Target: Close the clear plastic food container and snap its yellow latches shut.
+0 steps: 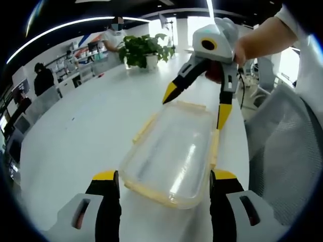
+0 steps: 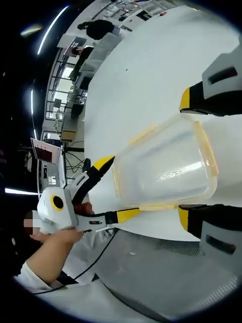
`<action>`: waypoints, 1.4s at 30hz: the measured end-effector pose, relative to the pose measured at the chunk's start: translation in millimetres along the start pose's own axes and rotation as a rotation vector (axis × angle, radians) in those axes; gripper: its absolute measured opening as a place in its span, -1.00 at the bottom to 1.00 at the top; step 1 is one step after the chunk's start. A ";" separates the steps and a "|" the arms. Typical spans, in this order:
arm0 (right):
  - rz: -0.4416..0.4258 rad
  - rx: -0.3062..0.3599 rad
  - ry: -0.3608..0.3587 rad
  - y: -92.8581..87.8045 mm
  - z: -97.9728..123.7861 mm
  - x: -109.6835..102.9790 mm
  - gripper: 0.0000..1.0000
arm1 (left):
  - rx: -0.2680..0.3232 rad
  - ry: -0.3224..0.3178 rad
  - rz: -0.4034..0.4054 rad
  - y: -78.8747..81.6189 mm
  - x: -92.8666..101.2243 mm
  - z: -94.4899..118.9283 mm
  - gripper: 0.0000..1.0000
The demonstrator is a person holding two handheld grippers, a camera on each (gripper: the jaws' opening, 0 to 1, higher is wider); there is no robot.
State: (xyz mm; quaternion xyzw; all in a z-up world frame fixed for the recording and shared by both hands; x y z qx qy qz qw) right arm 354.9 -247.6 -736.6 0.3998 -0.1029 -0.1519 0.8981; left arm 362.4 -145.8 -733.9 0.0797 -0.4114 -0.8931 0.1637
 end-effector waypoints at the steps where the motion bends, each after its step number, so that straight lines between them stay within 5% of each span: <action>1: 0.000 0.000 0.000 1.7 -1.8 -0.9 0.41 | -0.001 0.001 0.001 -2.4 -1.3 2.7 0.42; 21: -0.001 -0.002 0.003 34.5 -38.2 -7.7 0.41 | -0.007 0.001 0.000 -28.7 -28.5 34.0 0.41; 42: -0.004 0.001 0.003 46.4 -55.8 33.0 0.41 | -0.011 0.002 -0.005 -20.9 -73.7 25.0 0.42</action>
Point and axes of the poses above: the point that each gripper's makers call its tool centre point, and the gripper's own axes: z roughly backward along the fingers, x roughly to its right, y roughly out of its top, the point moved 1 cm from there along z, roughly backward along the fingers, and after that the axes turned 3 degrees about -y, right-handed, at the moved point
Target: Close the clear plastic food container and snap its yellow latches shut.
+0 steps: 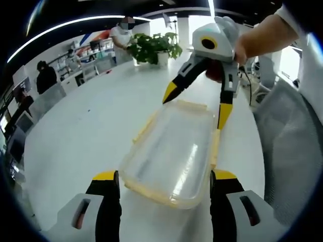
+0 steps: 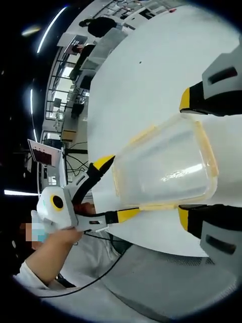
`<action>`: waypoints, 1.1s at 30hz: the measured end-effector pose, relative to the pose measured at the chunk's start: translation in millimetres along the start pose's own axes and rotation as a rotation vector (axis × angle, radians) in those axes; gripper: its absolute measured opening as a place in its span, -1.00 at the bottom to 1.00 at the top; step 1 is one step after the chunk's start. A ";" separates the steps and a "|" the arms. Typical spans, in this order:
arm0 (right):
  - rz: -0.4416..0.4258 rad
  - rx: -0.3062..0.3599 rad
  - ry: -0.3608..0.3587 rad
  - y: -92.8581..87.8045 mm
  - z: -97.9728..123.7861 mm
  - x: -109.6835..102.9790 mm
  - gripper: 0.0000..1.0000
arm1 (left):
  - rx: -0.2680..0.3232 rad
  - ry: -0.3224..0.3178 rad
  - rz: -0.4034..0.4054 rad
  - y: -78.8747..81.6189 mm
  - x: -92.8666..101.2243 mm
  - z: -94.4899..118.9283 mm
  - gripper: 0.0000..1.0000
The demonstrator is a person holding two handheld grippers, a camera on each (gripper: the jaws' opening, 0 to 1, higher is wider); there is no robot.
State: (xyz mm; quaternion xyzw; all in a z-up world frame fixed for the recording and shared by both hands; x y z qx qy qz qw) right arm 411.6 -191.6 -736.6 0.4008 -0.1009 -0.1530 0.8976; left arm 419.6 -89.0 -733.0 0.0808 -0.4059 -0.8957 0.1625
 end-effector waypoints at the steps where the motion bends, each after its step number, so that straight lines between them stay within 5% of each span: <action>1: 0.000 0.001 0.002 0.9 -1.0 2.6 0.41 | 0.000 0.000 0.000 0.3 -2.0 -0.5 0.42; 15: 0.023 -0.015 0.006 6.9 -11.8 31.1 0.41 | -0.005 0.012 0.007 6.5 -30.6 -8.4 0.41; 33: 0.026 -0.017 0.025 7.4 -11.1 30.8 0.42 | -0.015 -0.002 0.025 4.5 -30.6 -6.9 0.42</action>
Point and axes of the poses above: the point that each gripper's makers call its tool centre point, and the gripper's own axes: z roughly backward along the fingers, x roughly to its right, y roughly out of its top, the point moved 1 cm from there along z, roughly backward along the fingers, and after that the axes turned 3 degrees about -y, right-handed, at the moved point
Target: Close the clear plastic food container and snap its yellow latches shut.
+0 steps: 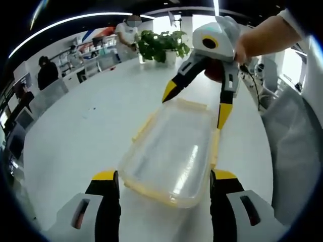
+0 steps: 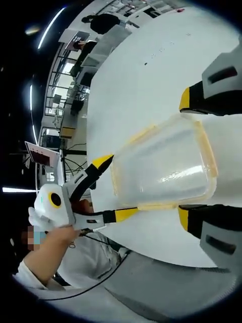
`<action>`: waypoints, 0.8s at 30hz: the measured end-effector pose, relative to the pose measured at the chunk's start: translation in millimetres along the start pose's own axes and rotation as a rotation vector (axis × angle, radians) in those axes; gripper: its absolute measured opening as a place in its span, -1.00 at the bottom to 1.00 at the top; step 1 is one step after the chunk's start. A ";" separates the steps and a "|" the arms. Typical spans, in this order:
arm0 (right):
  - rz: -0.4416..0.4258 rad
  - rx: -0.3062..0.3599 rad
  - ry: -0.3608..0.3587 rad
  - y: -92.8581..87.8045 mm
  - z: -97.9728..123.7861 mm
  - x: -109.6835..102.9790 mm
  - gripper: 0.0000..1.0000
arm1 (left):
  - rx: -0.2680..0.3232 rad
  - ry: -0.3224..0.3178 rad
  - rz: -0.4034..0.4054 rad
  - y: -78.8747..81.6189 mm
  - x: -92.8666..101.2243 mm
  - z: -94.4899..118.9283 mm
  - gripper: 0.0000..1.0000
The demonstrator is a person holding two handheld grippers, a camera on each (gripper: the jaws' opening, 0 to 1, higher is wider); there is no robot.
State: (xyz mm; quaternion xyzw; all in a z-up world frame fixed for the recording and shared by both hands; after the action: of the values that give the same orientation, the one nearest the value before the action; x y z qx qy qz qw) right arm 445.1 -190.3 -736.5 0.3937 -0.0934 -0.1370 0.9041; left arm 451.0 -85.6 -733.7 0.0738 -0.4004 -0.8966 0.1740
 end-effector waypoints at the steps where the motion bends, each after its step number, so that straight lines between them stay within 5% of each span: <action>1: -0.013 0.009 0.001 1.6 1.4 -0.1 0.42 | 0.004 -0.001 0.002 0.2 0.2 1.2 0.42; 4: -0.061 0.057 0.018 9.6 4.2 -2.6 0.52 | 0.013 0.008 0.017 1.8 -1.6 2.7 0.55; 8: -0.052 0.042 -0.004 7.7 5.7 0.5 0.66 | 0.035 0.011 0.029 6.9 -1.6 6.3 0.73; 10: -0.102 0.040 -0.020 7.1 6.0 2.7 0.98 | 0.053 0.009 0.050 10.2 -0.6 7.6 0.91; 13: -0.168 0.064 -0.039 11.2 8.3 5.0 0.98 | 0.062 0.010 0.065 11.7 0.0 8.3 0.99; 24: -0.121 0.061 -0.046 15.0 14.0 -2.8 0.98 | 0.064 0.045 0.071 15.3 -1.5 19.6 0.99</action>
State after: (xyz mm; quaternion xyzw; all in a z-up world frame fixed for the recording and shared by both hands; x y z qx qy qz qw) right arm 441.2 -189.2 -716.2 0.4228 -0.0942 -0.1976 0.8794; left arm 451.0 -81.0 -709.2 0.0854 -0.4270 -0.8748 0.2123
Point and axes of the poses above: the point that each gripper's makers call its tool centre point, and the gripper's own axes: z roughly backward along the fingers, x roughly to its right, y roughly out of its top, the point moved 1 cm from there along z, roughly backward along the fingers, and after that the axes turned 3 degrees about -y, right-handed, at the moved point
